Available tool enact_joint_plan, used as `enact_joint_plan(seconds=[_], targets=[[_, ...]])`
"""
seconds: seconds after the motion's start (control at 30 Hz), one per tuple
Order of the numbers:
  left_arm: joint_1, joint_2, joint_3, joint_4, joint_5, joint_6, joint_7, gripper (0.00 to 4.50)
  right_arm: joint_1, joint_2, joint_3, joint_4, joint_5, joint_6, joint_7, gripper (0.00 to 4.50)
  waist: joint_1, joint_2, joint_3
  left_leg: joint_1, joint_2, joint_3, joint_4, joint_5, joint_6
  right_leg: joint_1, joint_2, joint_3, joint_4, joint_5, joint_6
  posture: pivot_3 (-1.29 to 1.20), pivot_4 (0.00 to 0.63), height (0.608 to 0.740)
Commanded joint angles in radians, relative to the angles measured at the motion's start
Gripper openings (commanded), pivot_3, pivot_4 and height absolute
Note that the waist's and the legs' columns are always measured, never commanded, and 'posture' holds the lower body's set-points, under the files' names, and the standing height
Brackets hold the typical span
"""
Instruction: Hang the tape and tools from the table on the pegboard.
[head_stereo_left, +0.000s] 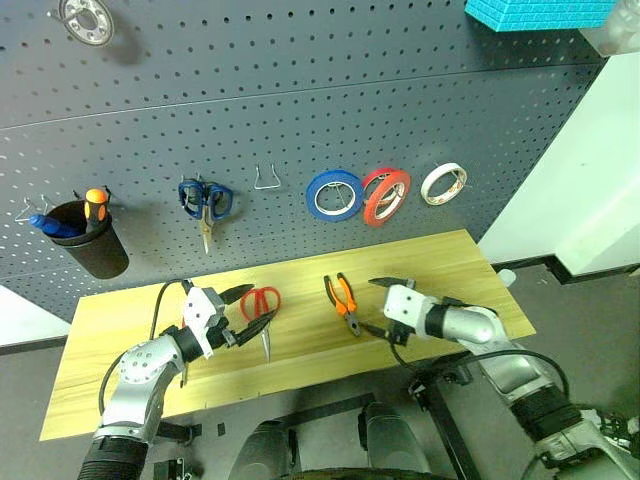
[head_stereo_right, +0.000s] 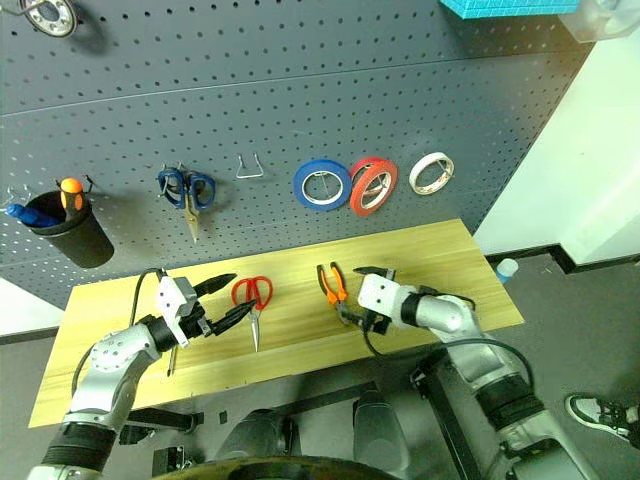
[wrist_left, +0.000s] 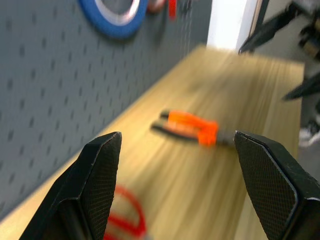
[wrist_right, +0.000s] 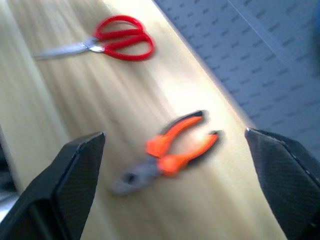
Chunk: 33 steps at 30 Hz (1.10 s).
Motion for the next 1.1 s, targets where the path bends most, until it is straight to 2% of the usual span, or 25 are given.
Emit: enact_joint_plan(seconds=[0.03,0.17,0.23,0.33,0.53,0.8,1.1], targets=[[0.024,0.065,-0.002,0.007,-0.007,0.055,-0.084,3.77,-0.058,0.111,0.000,-0.050,0.032,0.348,-0.061,4.48,-0.006,0.000,0.000,-0.001,0.000,0.000,0.000,0.000,0.000,-0.001,0.000,0.000,0.000,0.000,0.000,-0.08,0.093,0.738],[0.041,0.110,-0.028,0.073,0.041,0.030,-0.142,3.77,-0.148,0.259,-0.008,0.012,0.031,0.621,-0.160,4.48,-0.013,0.000,0.000,-0.008,0.000,0.000,-0.001,0.000,0.000,-0.011,0.000,0.000,0.006,0.001,-0.002,-0.09,0.099,0.738],[0.038,0.120,-0.030,0.106,0.056,0.018,-0.157,3.77,-0.200,0.316,-0.023,0.072,0.013,0.683,-0.230,4.48,-0.015,0.000,0.000,-0.011,0.000,0.000,-0.001,0.000,-0.001,-0.016,0.000,0.000,0.008,0.002,0.000,-0.09,0.099,0.738],[0.031,0.128,-0.023,0.136,0.055,0.017,-0.179,3.77,-0.291,0.379,-0.037,0.200,-0.006,0.675,-0.314,4.48,-0.016,0.001,0.000,-0.018,0.000,0.000,-0.001,0.002,-0.004,-0.025,0.000,0.000,0.010,0.004,-0.001,-0.09,0.099,0.738],[0.009,0.123,0.003,0.158,0.039,0.004,-0.190,3.77,-0.403,0.459,-0.068,0.404,-0.013,0.661,-0.427,4.48,-0.019,0.001,0.000,-0.019,0.000,0.000,-0.003,0.002,-0.004,-0.025,-0.001,0.000,0.009,0.004,-0.001,-0.08,0.098,0.738],[-0.003,0.117,0.024,0.146,0.012,0.011,-0.200,3.77,-0.486,0.535,-0.143,0.608,0.007,0.657,-0.526,4.48,-0.043,0.001,0.000,-0.019,0.000,-0.001,-0.004,0.002,-0.004,-0.027,-0.001,0.000,0.011,0.004,-0.001,-0.08,0.094,0.738],[0.003,0.113,0.021,0.111,-0.015,0.017,-0.253,3.77,-0.592,0.583,-0.221,0.827,0.036,0.614,-0.565,4.48,-0.073,0.001,0.000,-0.019,0.000,-0.001,-0.004,0.002,-0.004,-0.027,-0.001,0.000,0.011,0.004,-0.001,-0.08,0.087,0.738]])
